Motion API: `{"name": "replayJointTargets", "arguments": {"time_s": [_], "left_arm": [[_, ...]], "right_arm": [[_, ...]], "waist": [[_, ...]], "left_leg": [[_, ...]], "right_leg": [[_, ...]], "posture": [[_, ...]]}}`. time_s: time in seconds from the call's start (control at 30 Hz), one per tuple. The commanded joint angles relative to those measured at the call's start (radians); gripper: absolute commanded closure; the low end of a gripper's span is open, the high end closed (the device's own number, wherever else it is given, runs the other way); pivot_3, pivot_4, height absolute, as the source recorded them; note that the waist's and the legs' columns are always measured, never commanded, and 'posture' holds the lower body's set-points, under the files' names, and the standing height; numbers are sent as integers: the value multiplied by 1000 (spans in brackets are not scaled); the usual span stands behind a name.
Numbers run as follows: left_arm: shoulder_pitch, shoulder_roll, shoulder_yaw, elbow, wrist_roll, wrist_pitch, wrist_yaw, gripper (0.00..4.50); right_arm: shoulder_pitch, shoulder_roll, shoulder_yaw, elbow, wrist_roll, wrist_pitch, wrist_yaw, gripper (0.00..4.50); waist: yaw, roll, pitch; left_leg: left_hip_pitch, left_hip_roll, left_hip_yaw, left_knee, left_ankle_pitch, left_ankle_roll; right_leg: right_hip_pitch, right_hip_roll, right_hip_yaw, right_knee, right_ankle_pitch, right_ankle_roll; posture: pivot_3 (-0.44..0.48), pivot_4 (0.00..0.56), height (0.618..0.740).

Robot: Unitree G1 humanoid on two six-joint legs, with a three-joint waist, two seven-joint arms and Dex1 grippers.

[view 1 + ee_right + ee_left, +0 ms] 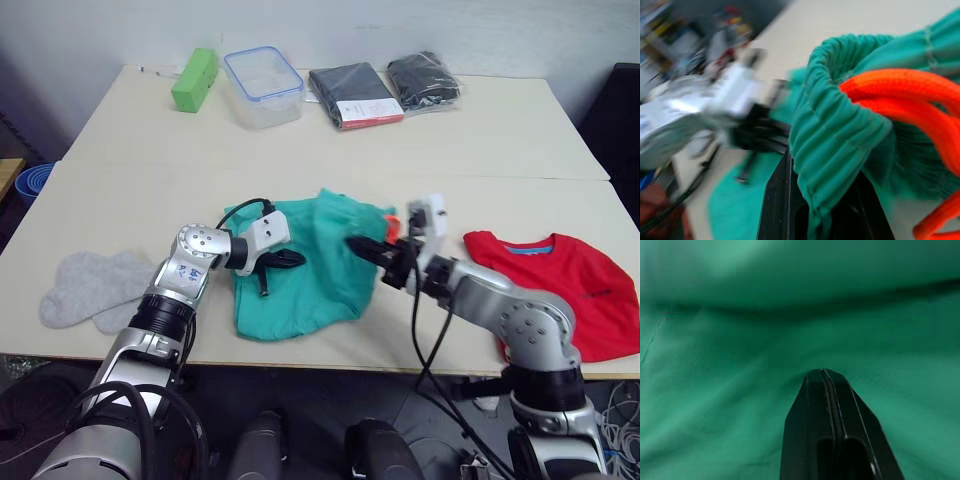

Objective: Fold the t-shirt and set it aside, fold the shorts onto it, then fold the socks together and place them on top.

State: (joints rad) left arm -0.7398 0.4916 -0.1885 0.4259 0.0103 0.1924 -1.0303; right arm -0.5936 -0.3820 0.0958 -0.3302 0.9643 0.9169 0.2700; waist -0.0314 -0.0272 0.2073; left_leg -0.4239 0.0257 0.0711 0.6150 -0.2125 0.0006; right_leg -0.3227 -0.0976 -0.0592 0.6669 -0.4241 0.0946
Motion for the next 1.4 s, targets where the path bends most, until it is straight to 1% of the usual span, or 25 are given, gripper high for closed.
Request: {"name": "replayJointTargets", "arguments": {"time_s": [0.03,0.07,0.1,0.17,0.23,0.37,0.47,0.57,0.63,0.8,0.93,1.03,1.1,1.13,1.17,1.2,1.3,1.33,1.4], "left_arm": [[74,53,35,-111,-21,66,5,4500],[97,66,40,-145,-27,81,5,4500],[118,78,44,-175,-30,92,9,4500],[151,96,51,-223,-35,113,20,4500],[174,110,65,-261,-44,139,33,4500],[187,131,81,-294,-62,172,44,4500],[184,147,101,-297,-78,191,50,4500],[181,172,142,-300,-104,219,59,4500],[192,190,187,-320,-136,254,68,4500],[260,234,284,-391,-183,329,110,4500],[316,265,342,-438,-205,359,144,4500],[333,282,377,-455,-222,378,165,4500],[337,293,385,-456,-227,377,171,4500],[336,297,387,-455,-230,376,174,4500],[331,302,390,-451,-231,374,176,4500],[322,306,393,-446,-231,371,178,4500],[247,316,389,-411,-232,359,185,4500],[227,317,385,-408,-237,360,183,4500],[169,309,369,-440,-277,385,155,4500]], "right_arm": [[-74,-23,149,-12,-198,-126,145,4447],[-89,-34,194,-5,-263,-165,176,4447],[-98,-29,211,15,-300,-175,179,4447],[-112,-11,210,66,-354,-173,156,4447],[-111,-18,197,104,-414,-194,154,4447],[-82,-71,207,103,-544,-343,243,4447],[-75,-54,191,71,-512,-362,324,4447],[-94,-47,238,72,-550,-436,430,4447],[-122,-18,279,108,-588,-485,484,4447],[-201,64,399,269,-734,-652,597,4447],[-236,94,489,388,-838,-767,698,4447],[-242,106,508,433,-867,-782,748,3749],[-233,104,494,416,-845,-767,793,3080],[-225,101,481,399,-828,-756,811,2651],[-217,96,465,378,-803,-741,833,2402],[-209,88,452,359,-782,-734,855,1985],[-181,55,401,307,-718,-741,922,1090],[-174,48,391,296,-708,-742,935,706],[-162,20,366,265,-688,-737,963,58]], "waist": [[2,0,0],[1,0,0],[0,0,0],[2,0,0],[5,0,0],[4,0,0],[0,0,0],[-4,-1,1],[-7,-1,1],[-13,-1,1],[-15,-1,1],[-11,-2,1],[-8,-2,2],[-7,-2,1],[-5,-2,2],[-4,-2,2],[2,-4,2],[3,-4,2],[4,-4,2]], "left_leg": [[0,0,0,0,0,0],[0,0,0,0,0,-1],[0,0,0,0,0,-1],[0,0,0,-1,-1,-2],[0,0,0,-1,-1,-2],[-1,0,-1,0,0,-2],[0,0,0,0,0,-2],[0,2,1,-1,1,-4],[0,3,0,-1,1,-4],[0,3,0,-1,1,-4],[0,3,0,-1,1,-4],[0,2,-1,-1,1,-4],[0,2,-1,-1,1,-4],[0,2,-1,-1,1,-4],[0,2,-1,-1,1,-5],[0,3,-1,-1,1,-5],[0,3,-2,-1,1,-5],[0,3,-2,-1,1,-5],[0,2,-2,-1,1,-5]], "right_leg": [[0,0,0,1,0,0],[-1,0,0,2,0,0],[-2,0,0,2,0,0],[-2,0,-1,2,0,1],[-1,-1,-2,3,0,1],[-1,-1,-2,1,0,1],[-1,-1,-2,0,0,0],[-2,1,-3,1,1,0],[-2,2,-3,3,1,0],[-4,1,-3,6,1,0],[-3,0,-3,6,1,0],[-3,0,-4,6,1,0],[-3,0,-4,6,1,-1],[-3,0,-4,6,1,-1],[-3,0,-4,6,1,-1],[-3,0,-5,6,1,-1],[-3,0,-5,6,1,-1],[-3,0,-6,6,1,-1],[-2,0,-6,5,1,-1]], "posture": [[0,150,740],[0,150,740],[0,150,740],[0,150,740],[0,150,740],[0,150,740],[0,150,740],[0,150,740],[0,150,740],[0,150,740],[0,150,740],[0,150,740],[0,150,740],[0,150,740],[0,150,740],[0,150,740],[0,150,740],[0,150,740],[0,150,740]]}}
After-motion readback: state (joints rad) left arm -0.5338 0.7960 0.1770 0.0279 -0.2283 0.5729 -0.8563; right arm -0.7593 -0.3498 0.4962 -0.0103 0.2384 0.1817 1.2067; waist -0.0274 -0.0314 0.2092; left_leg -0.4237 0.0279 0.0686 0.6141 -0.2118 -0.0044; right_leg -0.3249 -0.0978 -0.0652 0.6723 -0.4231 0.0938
